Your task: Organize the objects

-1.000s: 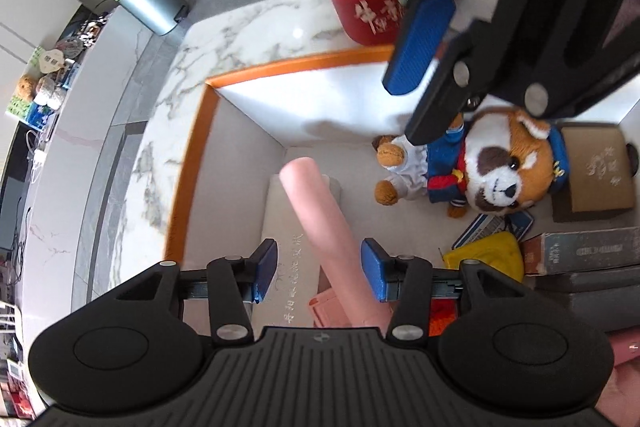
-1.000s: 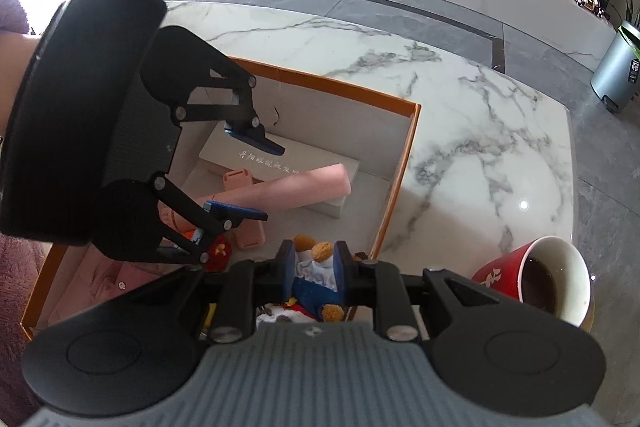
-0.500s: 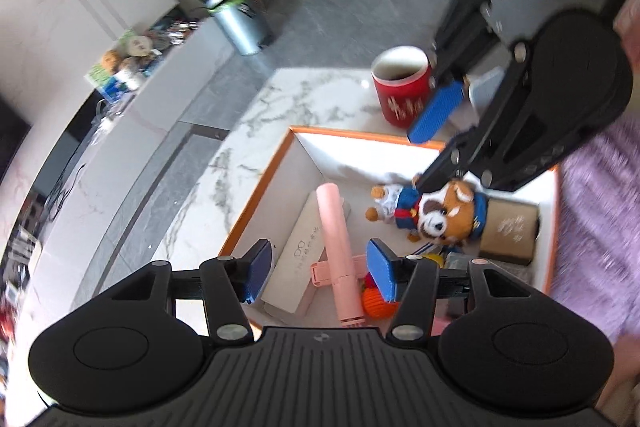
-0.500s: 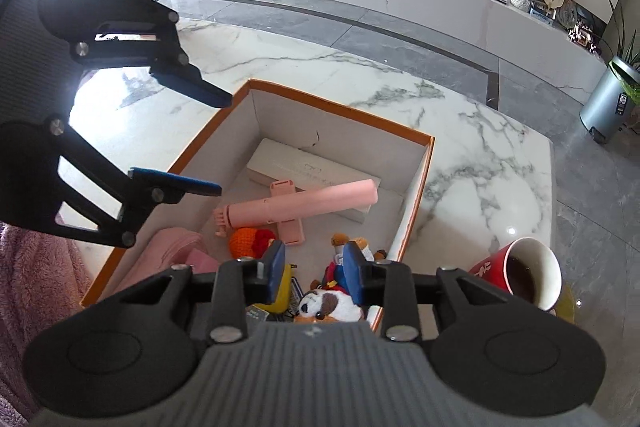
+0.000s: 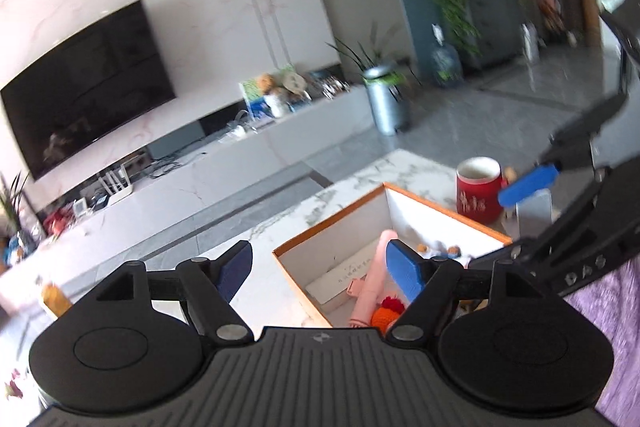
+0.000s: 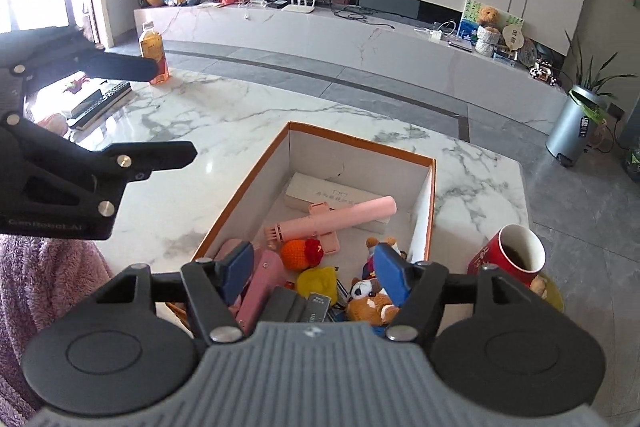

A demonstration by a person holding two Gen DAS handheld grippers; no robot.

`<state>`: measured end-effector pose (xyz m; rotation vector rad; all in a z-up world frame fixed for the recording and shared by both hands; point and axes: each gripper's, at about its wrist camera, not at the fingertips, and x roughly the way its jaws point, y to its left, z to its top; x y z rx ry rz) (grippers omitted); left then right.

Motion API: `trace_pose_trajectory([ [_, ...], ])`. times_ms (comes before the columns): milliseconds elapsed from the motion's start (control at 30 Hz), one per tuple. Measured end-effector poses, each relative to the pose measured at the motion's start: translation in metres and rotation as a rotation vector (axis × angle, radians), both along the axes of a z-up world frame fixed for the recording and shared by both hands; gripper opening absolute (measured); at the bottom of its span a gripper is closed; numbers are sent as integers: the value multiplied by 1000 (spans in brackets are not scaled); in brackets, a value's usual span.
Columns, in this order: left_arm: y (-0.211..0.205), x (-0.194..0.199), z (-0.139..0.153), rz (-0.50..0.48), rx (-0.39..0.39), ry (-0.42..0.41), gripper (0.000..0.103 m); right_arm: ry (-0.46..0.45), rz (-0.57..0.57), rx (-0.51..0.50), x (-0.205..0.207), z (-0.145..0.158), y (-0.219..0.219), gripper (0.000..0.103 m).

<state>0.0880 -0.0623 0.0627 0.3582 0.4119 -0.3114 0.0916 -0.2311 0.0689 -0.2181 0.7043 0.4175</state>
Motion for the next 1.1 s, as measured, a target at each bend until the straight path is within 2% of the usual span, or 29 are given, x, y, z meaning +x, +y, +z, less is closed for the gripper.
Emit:
trace_pose_trajectory([
  [133,4,-25,-12,84,-48,-101,88,-47,-57,43,-26,-12,1,73],
  [267,6,-40,-22,150,-82,-124,88,-73,-127,117,-48,-20,-3,74],
  [433,18,-44,-39,205,-188,-27,90,-119,-222,153,-70,-36,-3,75],
  [533,27,-43,-49,242,-226,40,90,-127,-253,158,-75,-47,-3,75],
  [633,33,-42,-54,265,-206,68,90,-105,-266,174,-77,-54,-4,75],
  [867,26,-49,-59,266,-185,53,90,-85,-252,176,-79,-63,-2,77],
  [1100,18,-51,-67,256,-166,73,90,-74,-255,179,-80,-68,-3,77],
])
